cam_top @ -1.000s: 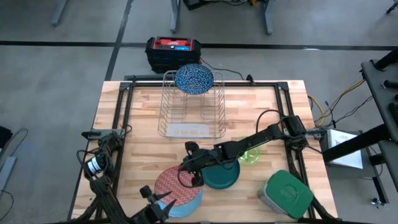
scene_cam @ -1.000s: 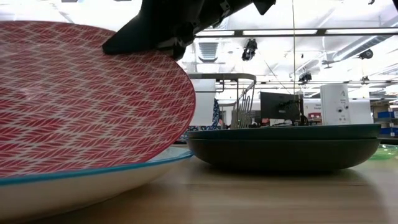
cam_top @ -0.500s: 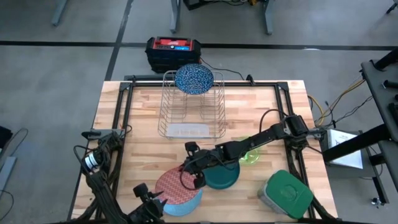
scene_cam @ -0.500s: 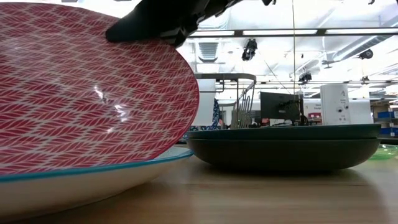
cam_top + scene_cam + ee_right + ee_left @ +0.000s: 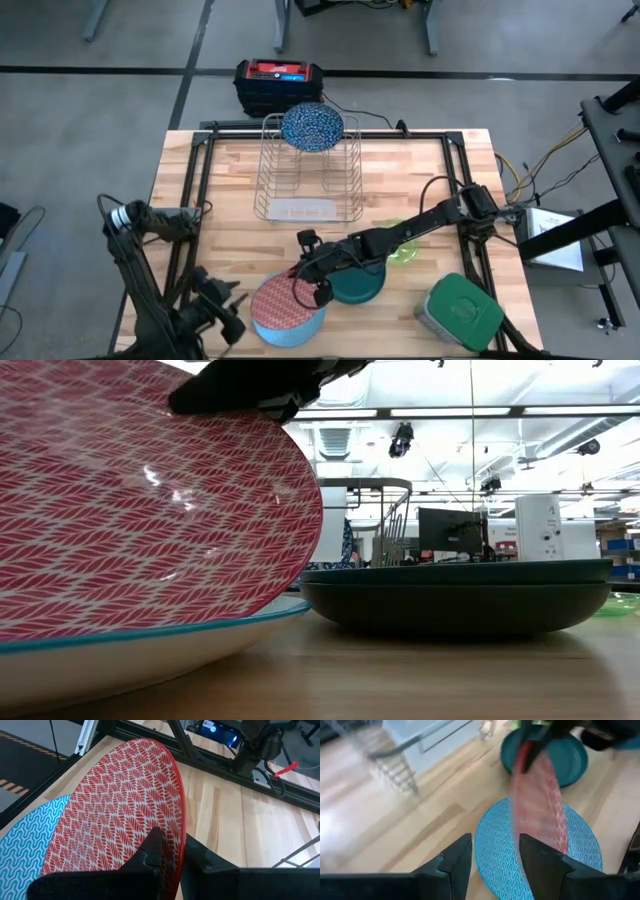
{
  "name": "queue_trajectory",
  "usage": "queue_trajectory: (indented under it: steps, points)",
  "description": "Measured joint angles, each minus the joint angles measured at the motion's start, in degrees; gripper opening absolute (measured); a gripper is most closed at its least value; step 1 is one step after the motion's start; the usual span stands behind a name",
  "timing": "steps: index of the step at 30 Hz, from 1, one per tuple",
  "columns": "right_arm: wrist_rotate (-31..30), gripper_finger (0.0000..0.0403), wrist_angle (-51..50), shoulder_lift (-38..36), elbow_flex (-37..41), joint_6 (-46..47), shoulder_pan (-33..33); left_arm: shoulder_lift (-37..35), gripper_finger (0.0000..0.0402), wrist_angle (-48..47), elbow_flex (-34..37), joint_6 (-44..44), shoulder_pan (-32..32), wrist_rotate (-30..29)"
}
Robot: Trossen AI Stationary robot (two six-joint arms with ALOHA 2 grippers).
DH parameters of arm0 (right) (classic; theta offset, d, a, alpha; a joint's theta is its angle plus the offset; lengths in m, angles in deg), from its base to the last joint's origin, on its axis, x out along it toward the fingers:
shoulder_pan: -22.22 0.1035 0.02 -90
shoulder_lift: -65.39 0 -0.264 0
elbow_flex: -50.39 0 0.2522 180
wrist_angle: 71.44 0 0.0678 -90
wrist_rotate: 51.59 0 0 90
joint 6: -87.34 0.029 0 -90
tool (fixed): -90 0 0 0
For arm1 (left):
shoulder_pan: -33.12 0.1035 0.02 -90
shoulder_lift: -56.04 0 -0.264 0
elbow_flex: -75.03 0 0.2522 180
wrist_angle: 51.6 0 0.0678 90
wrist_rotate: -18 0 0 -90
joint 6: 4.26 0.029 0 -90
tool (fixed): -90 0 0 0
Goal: Sort dishes
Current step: Put the orange patterned plate into the dish rack
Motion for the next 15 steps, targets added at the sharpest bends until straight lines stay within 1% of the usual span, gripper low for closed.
queue_trajectory:
  steps: [4, 9, 13, 15]
  points:
    - [-2.94, 0.0018, -0.11, -0.70, 0.04, -2.03, 0.90, -3.53, 0.0155, 6.94, 6.74, -1.78, -0.84, -1.77]
    - [-5.29, 0.0018, 0.32, -1.48, 0.07, -4.29, 1.56, -4.26, 0.0159, 14.49, 11.19, -1.66, -0.84, -5.91]
    - [-5.90, 0.0018, 0.39, -1.80, 0.09, -4.66, 1.54, -3.94, 0.0179, 24.65, 13.36, 6.21, -1.02, -8.75]
    - [-5.91, 0.0018, 0.47, -1.82, 0.09, -4.71, 1.54, -3.94, 0.0192, 26.72, 13.85, 7.03, -1.40, -9.39]
